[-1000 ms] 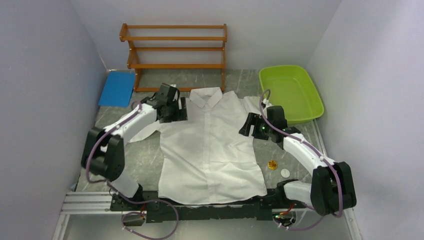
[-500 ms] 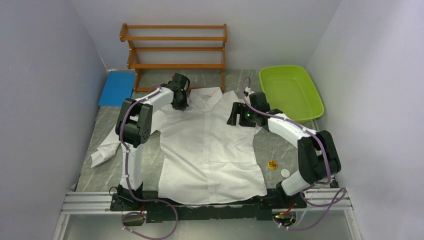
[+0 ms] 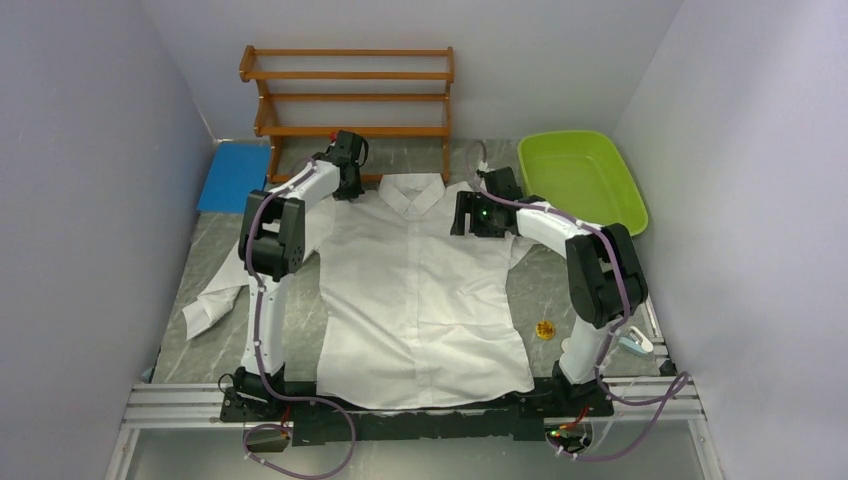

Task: Pin the brooch onto the clothing
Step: Flatten out the clothes at the center of the board.

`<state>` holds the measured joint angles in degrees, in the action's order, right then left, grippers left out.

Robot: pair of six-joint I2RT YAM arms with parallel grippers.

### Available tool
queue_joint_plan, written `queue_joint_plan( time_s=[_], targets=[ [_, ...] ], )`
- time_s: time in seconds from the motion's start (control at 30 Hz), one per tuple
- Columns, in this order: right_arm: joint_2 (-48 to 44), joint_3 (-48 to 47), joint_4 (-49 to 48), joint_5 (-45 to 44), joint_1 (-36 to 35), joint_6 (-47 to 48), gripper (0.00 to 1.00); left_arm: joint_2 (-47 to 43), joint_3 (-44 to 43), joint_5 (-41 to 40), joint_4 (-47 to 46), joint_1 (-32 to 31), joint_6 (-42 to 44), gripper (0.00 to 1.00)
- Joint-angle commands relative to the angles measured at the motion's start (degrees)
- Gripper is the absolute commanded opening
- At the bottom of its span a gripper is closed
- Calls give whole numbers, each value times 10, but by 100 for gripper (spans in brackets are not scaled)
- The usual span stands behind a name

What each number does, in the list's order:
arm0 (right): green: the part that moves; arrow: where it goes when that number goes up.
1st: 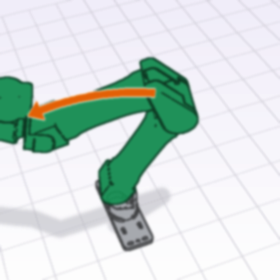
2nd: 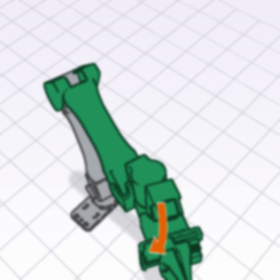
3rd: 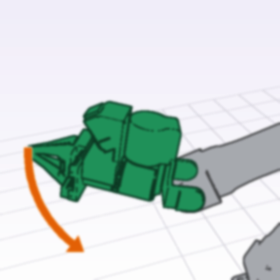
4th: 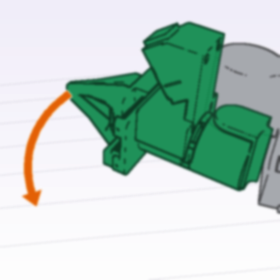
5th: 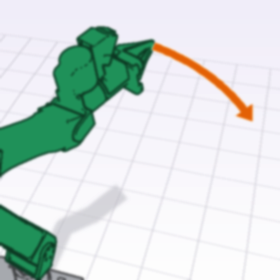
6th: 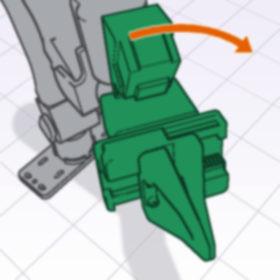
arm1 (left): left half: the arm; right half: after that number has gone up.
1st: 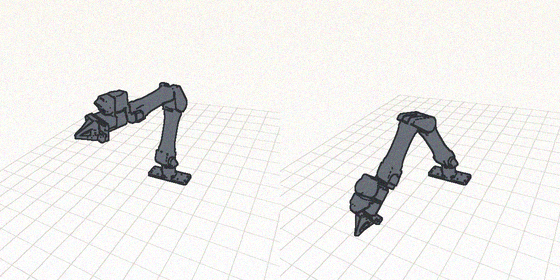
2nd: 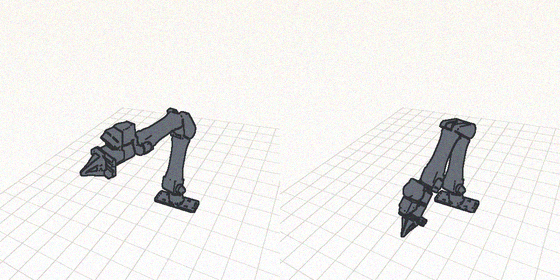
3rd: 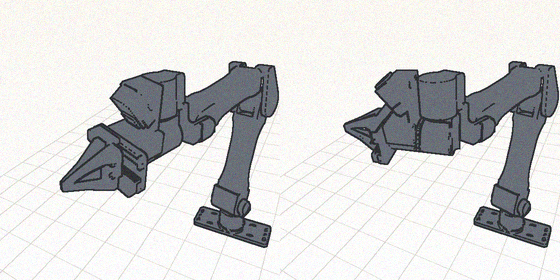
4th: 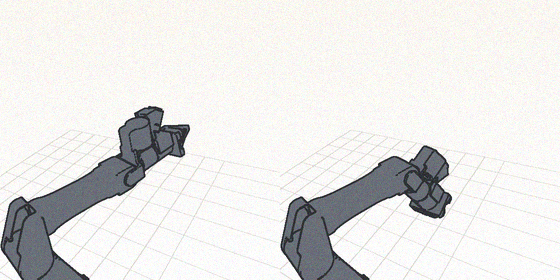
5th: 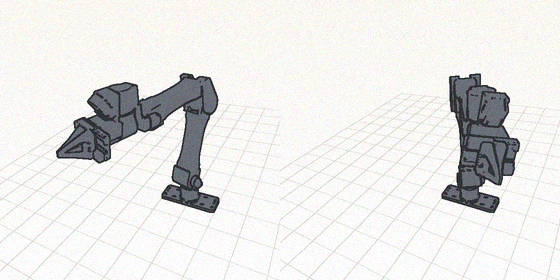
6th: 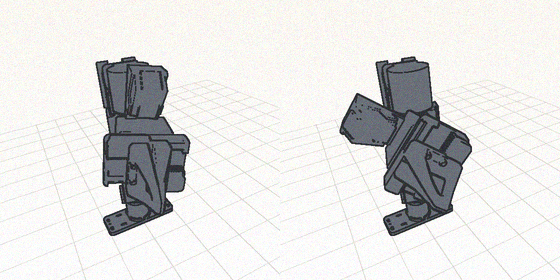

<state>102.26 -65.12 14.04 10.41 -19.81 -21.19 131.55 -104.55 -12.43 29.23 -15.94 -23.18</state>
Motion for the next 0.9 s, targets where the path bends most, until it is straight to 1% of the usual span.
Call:
queue_joint_plan(
  time_s=[0.0,0.17,0.23,0.3,0.37,0.5,0.63,0.73,0.77,0.87],
  targets=[
    [40,-71,5,-25,5,26,79,60,-45,-44,43,1,27,3],
    [87,-129,17,-22,4,36,79,80,-71,-84,48,2,41,3],
    [96,-140,15,-15,5,37,79,86,-87,-107,65,2,42,3],
    [99,-145,16,-6,4,36,79,75,-76,-107,66,3,40,3],
    [91,-135,7,6,4,33,79,43,-34,-90,40,1,42,4],
    [62,-100,-7,23,5,27,79,-40,44,-53,2,0,31,17],
    [30,-61,-16,27,4,22,79,-113,103,-32,-1,-3,17,41],
    [5,-31,-18,24,4,20,79,-167,152,-17,-6,-6,8,56],
    [-4,-19,-20,22,4,19,79,-185,165,-7,-4,-6,6,60],
    [-43,16,-22,8,4,15,79,-250,218,36,-14,-10,2,70]
  ],
)
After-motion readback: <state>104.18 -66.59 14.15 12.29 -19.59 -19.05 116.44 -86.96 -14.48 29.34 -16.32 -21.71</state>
